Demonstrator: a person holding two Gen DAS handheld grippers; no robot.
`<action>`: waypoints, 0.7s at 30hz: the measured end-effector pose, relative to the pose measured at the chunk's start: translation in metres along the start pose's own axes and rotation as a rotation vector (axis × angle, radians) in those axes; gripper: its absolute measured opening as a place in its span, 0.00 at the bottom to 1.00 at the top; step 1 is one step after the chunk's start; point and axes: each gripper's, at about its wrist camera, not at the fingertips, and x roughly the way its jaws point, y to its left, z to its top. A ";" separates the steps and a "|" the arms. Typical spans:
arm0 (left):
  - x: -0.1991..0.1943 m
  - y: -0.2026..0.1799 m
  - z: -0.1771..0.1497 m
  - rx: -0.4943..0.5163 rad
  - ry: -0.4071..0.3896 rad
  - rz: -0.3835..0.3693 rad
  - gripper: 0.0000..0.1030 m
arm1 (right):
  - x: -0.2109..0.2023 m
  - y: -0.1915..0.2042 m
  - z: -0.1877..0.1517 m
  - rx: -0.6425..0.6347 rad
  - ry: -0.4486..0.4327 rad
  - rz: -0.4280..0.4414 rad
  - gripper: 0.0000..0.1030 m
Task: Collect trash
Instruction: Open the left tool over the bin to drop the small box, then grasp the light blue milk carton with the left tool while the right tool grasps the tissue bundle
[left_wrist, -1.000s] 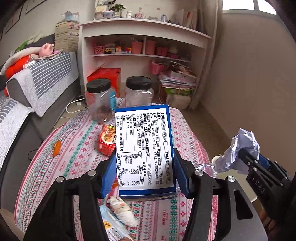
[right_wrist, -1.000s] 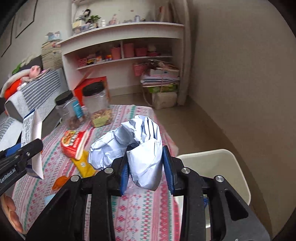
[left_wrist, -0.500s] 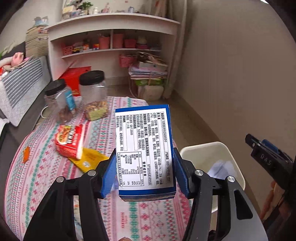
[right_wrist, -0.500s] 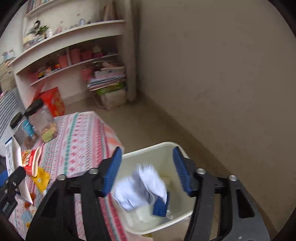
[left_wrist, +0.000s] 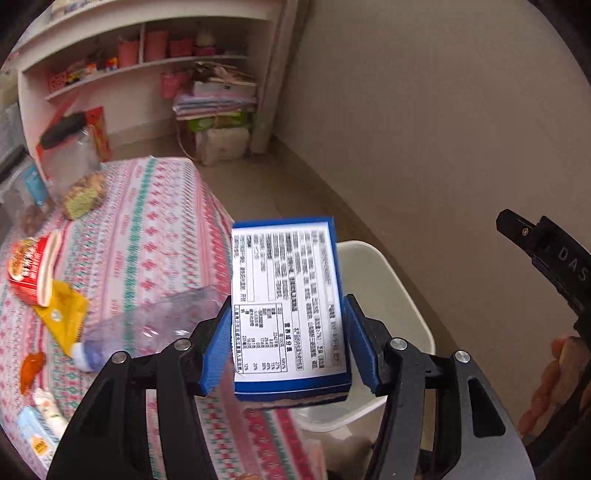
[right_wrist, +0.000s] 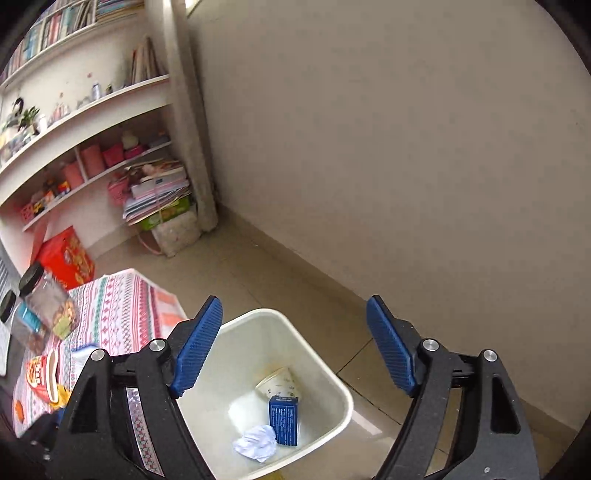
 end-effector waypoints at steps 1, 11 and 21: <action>0.002 -0.001 0.001 -0.013 0.008 -0.010 0.64 | -0.001 -0.002 0.001 0.005 -0.001 0.000 0.75; -0.030 0.010 0.005 0.016 -0.081 0.143 0.68 | -0.013 0.013 -0.007 -0.050 -0.055 -0.024 0.92; -0.065 0.051 -0.006 -0.073 -0.148 0.333 0.84 | -0.024 0.065 -0.032 -0.202 -0.069 -0.015 0.93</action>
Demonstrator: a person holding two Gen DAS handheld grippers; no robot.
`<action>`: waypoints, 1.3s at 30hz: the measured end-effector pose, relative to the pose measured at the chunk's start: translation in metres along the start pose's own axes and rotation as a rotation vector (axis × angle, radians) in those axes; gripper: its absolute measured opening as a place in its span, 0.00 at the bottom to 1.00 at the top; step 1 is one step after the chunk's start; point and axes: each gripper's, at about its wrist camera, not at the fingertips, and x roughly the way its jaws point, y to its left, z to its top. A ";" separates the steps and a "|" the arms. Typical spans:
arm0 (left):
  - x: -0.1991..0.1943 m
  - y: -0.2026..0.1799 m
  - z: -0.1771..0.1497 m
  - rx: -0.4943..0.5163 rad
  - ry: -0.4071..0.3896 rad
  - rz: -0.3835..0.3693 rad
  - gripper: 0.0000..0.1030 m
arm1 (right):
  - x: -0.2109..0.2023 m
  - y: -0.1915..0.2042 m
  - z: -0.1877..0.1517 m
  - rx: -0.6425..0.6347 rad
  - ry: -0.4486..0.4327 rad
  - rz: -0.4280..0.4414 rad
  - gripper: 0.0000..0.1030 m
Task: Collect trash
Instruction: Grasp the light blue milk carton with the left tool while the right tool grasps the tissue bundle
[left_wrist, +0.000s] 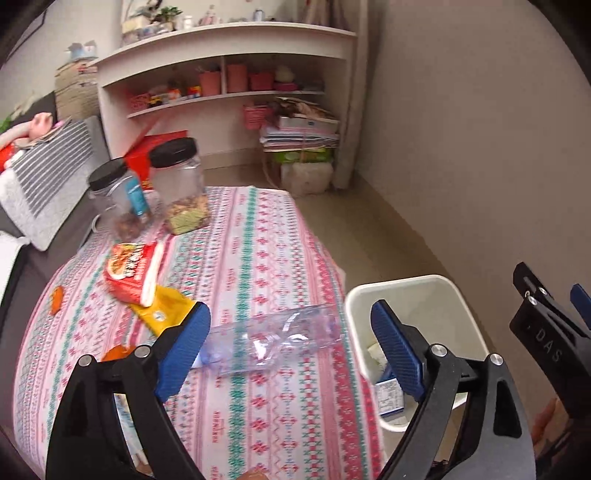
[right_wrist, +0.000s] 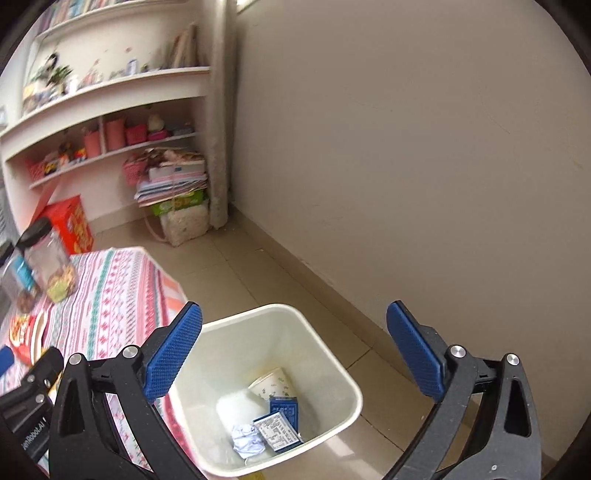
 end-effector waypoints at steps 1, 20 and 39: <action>0.000 0.007 -0.001 -0.012 0.005 0.016 0.84 | -0.001 0.006 -0.001 -0.013 0.000 0.009 0.93; 0.034 0.162 -0.056 -0.230 0.360 0.269 0.88 | -0.018 0.126 -0.031 -0.202 0.128 0.237 0.93; 0.065 0.232 -0.132 -0.414 0.720 -0.025 0.61 | -0.019 0.205 -0.066 -0.348 0.295 0.378 0.93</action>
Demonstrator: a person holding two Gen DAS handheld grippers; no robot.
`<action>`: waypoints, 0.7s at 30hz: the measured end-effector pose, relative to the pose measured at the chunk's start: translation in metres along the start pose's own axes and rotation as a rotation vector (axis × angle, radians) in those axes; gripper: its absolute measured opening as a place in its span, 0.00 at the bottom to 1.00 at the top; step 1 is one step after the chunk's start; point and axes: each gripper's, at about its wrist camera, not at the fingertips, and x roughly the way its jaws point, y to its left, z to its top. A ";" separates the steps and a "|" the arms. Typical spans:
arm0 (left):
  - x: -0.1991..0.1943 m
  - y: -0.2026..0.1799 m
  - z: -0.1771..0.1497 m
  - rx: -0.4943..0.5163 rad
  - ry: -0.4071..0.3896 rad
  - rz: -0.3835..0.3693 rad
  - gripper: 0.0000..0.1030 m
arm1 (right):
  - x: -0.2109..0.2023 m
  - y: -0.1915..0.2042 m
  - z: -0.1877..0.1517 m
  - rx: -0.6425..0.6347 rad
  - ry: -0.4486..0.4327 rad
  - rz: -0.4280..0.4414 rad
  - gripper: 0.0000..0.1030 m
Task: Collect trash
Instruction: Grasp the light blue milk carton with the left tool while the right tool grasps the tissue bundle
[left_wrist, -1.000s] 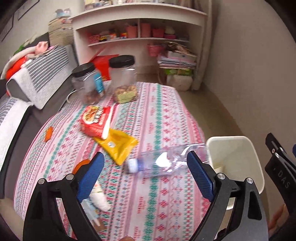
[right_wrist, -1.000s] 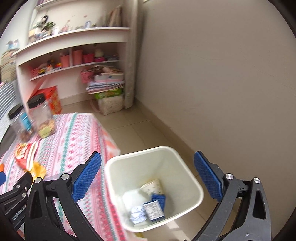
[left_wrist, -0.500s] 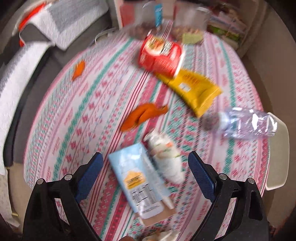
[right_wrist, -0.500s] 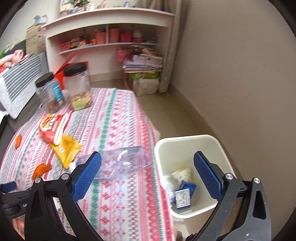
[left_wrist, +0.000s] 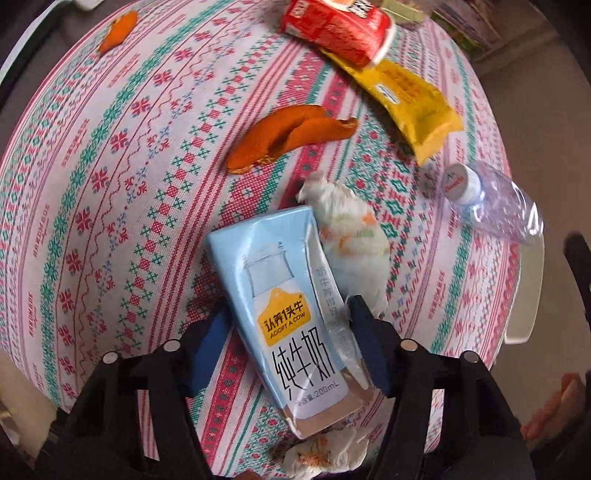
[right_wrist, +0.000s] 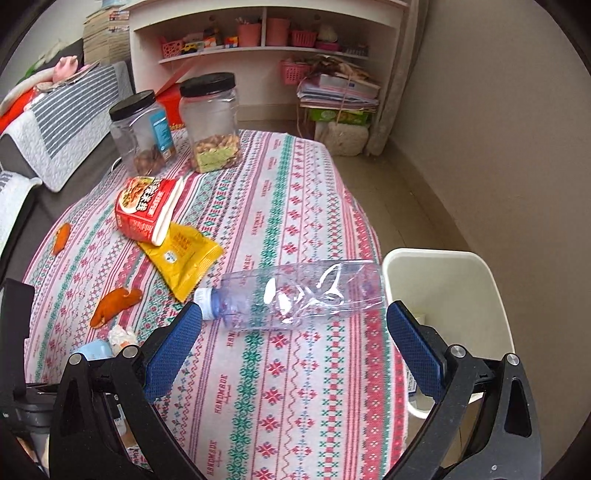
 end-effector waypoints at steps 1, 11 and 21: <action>-0.003 0.000 -0.003 0.018 -0.006 0.012 0.61 | 0.001 0.005 0.000 -0.012 0.007 0.009 0.93; -0.055 0.051 -0.004 -0.015 -0.138 0.065 0.59 | 0.019 0.063 -0.008 -0.144 0.080 0.094 0.93; -0.088 0.088 0.009 -0.111 -0.237 0.068 0.59 | 0.048 0.125 -0.032 -0.305 0.207 0.175 0.87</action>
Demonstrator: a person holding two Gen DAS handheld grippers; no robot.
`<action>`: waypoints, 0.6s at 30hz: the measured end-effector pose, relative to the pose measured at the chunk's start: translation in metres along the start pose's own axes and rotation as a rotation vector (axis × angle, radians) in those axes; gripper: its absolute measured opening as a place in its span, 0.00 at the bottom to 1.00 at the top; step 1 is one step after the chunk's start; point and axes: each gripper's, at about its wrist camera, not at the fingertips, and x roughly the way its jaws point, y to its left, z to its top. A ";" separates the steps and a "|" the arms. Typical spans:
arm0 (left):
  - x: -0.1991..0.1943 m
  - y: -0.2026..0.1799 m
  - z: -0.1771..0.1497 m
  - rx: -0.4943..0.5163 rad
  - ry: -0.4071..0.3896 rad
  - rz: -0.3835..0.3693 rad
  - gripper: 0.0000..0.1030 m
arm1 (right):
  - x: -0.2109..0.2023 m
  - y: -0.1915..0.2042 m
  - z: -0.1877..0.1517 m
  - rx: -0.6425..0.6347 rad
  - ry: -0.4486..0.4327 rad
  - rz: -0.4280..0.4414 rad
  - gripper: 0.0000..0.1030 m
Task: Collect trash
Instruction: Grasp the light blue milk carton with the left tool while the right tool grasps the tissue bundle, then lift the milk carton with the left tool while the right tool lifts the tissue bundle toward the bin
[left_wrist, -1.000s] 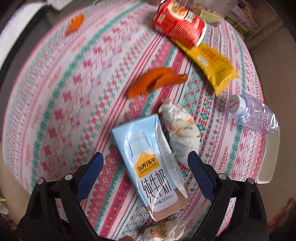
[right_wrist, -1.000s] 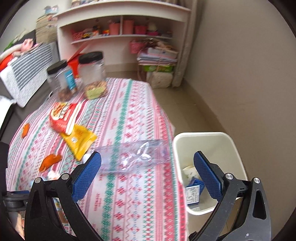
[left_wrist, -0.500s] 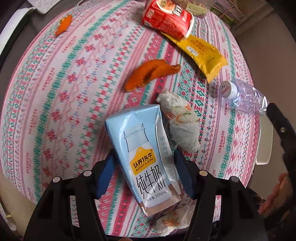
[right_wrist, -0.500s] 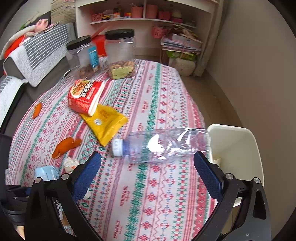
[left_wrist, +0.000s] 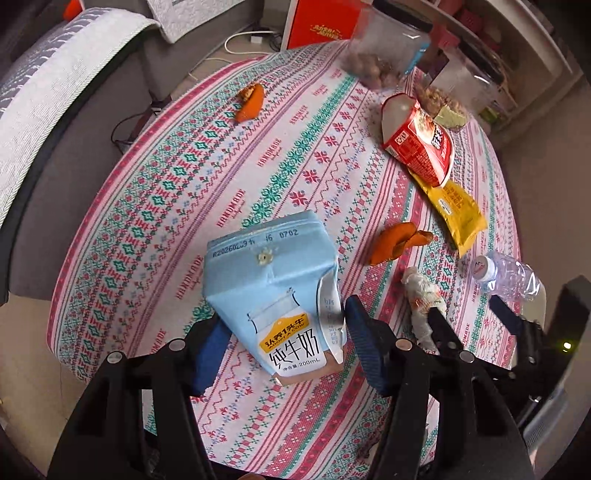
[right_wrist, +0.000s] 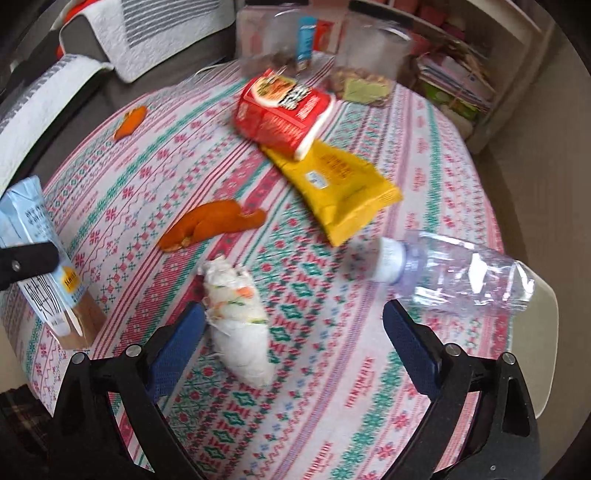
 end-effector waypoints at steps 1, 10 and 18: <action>0.000 0.001 -0.001 0.002 -0.005 0.002 0.59 | 0.004 0.002 0.000 0.002 0.012 0.013 0.84; -0.004 0.010 -0.002 -0.002 -0.030 -0.004 0.59 | 0.015 0.017 0.003 -0.041 0.048 0.078 0.34; -0.044 -0.001 0.003 0.012 -0.226 -0.030 0.53 | -0.059 -0.017 0.020 0.106 -0.199 0.170 0.34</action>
